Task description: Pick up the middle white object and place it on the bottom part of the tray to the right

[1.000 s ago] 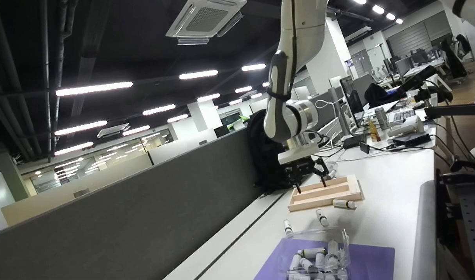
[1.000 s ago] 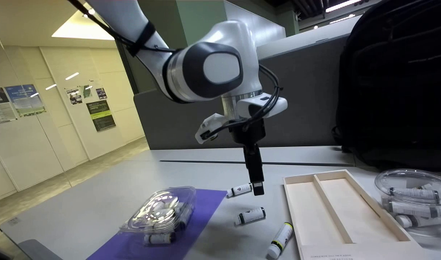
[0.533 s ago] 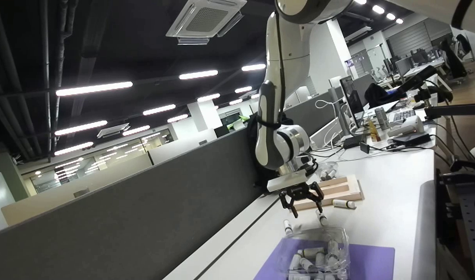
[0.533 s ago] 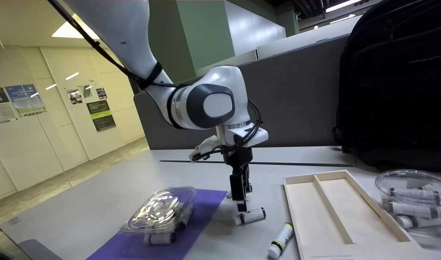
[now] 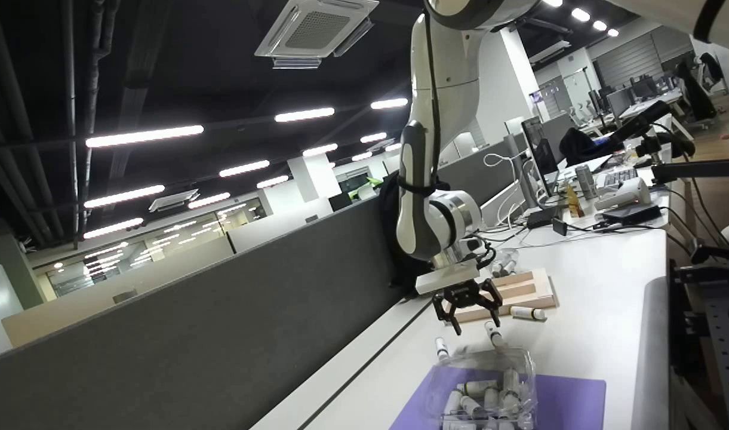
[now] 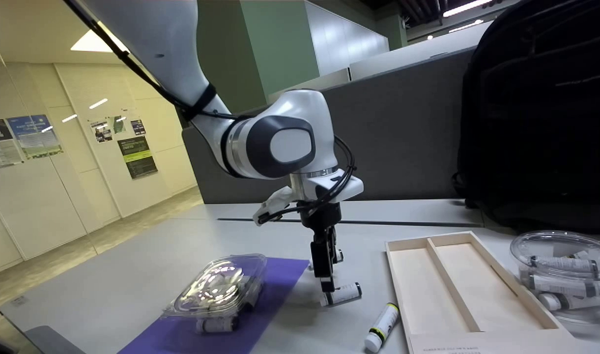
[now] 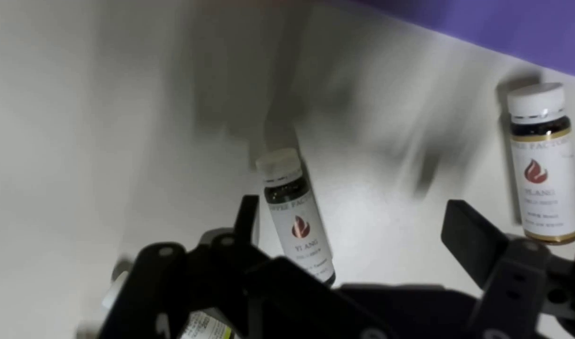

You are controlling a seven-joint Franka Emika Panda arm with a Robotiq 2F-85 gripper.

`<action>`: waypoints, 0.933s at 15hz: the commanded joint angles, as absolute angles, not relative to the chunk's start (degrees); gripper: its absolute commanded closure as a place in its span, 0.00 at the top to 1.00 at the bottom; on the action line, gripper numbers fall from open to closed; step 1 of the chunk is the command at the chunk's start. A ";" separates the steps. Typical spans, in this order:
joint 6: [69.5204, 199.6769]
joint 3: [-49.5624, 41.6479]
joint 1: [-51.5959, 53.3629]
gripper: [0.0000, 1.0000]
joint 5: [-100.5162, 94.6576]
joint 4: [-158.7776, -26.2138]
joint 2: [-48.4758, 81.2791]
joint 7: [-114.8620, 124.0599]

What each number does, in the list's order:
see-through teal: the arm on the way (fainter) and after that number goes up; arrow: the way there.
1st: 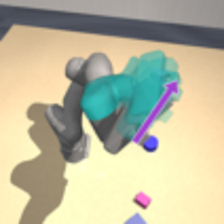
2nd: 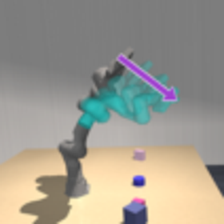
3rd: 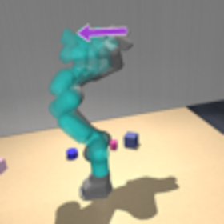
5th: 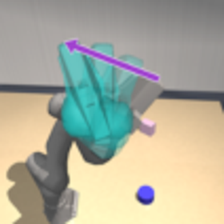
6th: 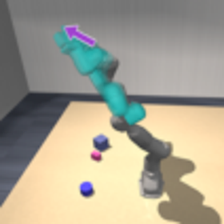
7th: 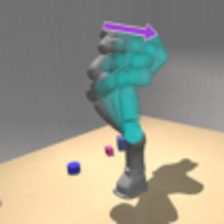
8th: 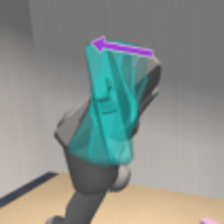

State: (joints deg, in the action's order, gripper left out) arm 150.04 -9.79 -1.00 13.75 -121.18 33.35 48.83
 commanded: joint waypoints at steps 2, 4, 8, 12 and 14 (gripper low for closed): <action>149.85 -9.94 -0.80 1.00 13.84 -120.99 33.65 48.78; 151.83 -9.63 -0.93 1.00 13.90 -122.60 33.08 47.36; 155.34 -9.56 -1.46 1.00 14.35 -126.91 31.31 44.00; 157.60 -10.04 -1.94 0.75 15.00 -128.37 32.06 42.74; 159.71 -9.44 -2.84 0.70 16.54 -129.00 31.77 42.29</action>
